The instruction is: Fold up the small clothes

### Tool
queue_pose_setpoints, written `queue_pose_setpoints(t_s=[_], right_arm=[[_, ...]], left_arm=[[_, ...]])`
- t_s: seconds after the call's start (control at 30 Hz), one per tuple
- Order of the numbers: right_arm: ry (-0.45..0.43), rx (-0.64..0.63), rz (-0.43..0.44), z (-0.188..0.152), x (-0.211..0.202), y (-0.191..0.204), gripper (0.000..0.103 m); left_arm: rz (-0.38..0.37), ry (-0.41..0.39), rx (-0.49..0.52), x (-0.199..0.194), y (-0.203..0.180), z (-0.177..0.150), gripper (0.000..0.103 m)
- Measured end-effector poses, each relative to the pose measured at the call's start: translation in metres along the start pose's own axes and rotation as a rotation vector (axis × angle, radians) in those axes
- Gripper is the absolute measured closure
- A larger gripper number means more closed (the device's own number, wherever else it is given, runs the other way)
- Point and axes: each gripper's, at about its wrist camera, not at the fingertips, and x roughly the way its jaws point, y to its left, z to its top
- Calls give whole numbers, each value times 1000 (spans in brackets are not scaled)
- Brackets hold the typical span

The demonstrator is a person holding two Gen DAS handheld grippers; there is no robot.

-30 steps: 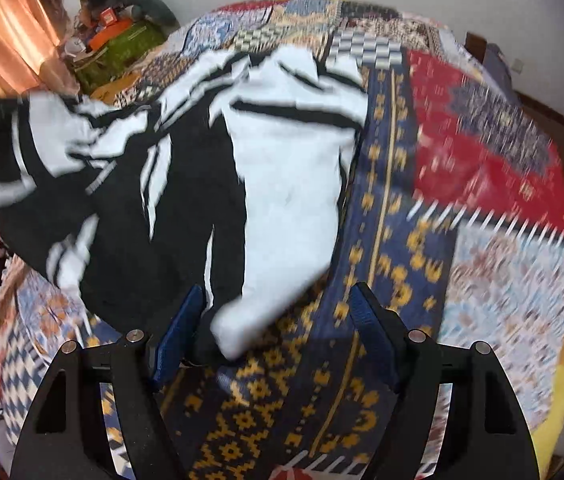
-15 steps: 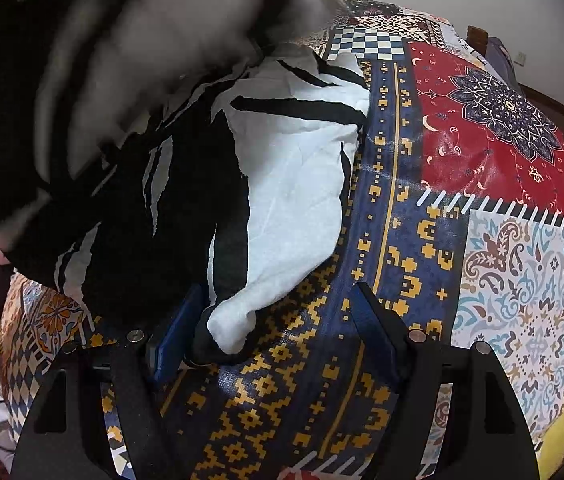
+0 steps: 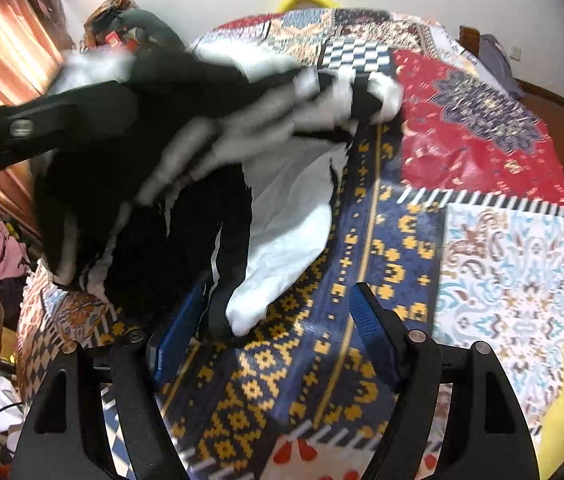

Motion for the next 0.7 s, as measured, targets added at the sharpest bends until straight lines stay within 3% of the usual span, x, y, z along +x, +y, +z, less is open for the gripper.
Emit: queue_pose_setpoints(t_s=[0.13, 0.23, 0.33, 0.5, 0.6, 0.7], right_arm=[[-52, -2, -39, 0, -26, -6, 31], [-91, -1, -71, 2, -45, -13, 31], [-135, -1, -85, 8, -60, -15, 31], [-189, -4, -47, 21, -67, -2, 30], [-172, -27, -32, 25, -52, 13, 30], [-118, -43, -23, 23, -28, 19, 31]], left_arm=[[4, -49, -26, -22, 9, 7, 24], [84, -66, -28, -28, 23, 6, 21], [183, -22, -23, -17, 44, -3, 21], [228, 110, -36, 13, 73, -36, 21], [261, 165, -38, 27, 84, -57, 21], [271, 167, -43, 30, 92, -73, 21]])
